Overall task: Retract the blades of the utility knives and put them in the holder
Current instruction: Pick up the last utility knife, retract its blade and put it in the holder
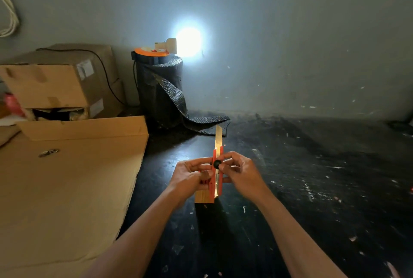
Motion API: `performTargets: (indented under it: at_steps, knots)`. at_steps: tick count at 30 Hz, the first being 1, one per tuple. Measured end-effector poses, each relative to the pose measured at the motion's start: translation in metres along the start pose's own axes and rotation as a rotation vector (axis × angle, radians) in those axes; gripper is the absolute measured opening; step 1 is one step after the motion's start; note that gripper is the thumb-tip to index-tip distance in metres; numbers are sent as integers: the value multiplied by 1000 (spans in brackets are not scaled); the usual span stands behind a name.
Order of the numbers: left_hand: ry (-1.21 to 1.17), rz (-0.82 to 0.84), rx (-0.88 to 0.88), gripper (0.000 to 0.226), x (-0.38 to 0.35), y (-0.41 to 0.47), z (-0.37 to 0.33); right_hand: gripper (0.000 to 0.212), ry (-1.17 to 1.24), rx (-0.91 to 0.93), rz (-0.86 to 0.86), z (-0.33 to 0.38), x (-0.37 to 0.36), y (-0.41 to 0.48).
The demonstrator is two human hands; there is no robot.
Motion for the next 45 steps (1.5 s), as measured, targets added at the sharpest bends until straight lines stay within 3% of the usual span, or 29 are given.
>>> performTargets:
  at_steps: [9,20,28,33,41,45]
  knots:
    - [-32,-9,47,36,1,5,-4,14,41,5,33,-6,-2,-12]
    - [24,-83,9,35,-1,12,-7,18,-129,37,53,-21,-2,-19]
    - [8,-103,-71,39,-2,20,-22,39,-234,122,10,-6,-4,-16]
    - [25,-103,-88,43,-7,20,-29,23,-238,108,-87,-2,-3,-12]
    - [9,-102,-94,44,-5,20,-31,38,-303,178,-18,3,-3,-15]
    - [20,-115,-111,44,-7,19,-32,21,-240,135,-73,0,-1,-11]
Point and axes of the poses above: each hand's wrist, its own y-axis towards the middle knuckle, its own x-axis out of the back of the hand, z = x × y, the point moved 5 cm from there along y, towards the middle knuckle, and after that the axes turned 6 degrees about y, right-handed, at the moved point
